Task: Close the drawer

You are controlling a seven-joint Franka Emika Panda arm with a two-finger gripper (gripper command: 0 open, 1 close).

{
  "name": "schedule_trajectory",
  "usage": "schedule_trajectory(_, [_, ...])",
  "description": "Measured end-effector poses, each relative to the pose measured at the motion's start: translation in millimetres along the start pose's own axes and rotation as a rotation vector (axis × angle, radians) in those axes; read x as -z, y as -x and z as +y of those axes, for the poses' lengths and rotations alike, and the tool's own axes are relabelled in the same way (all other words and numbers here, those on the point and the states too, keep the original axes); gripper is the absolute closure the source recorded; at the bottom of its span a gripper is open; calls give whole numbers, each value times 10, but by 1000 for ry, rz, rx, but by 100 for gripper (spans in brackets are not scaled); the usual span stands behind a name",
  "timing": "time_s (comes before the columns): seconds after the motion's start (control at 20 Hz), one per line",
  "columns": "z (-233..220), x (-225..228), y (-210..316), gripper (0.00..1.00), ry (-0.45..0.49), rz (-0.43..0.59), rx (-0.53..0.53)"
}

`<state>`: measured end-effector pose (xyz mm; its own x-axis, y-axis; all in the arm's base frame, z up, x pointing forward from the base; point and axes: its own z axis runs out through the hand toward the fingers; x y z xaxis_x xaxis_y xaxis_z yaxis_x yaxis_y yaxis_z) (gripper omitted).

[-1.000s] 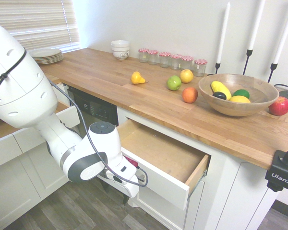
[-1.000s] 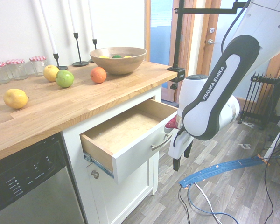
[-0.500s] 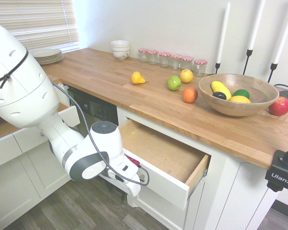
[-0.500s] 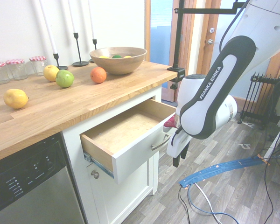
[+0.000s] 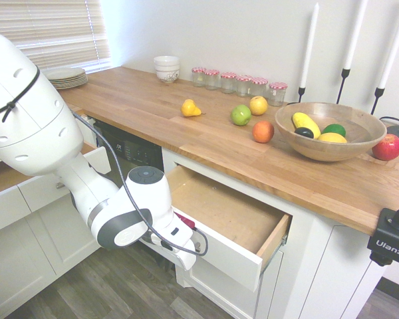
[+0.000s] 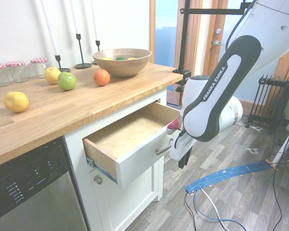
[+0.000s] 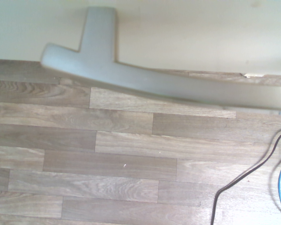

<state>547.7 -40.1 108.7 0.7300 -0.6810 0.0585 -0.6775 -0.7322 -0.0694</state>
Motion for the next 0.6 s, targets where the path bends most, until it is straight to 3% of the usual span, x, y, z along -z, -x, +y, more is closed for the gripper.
schedule_trajectory(0.6, [-132,28,-219,100,-36,33,-8])
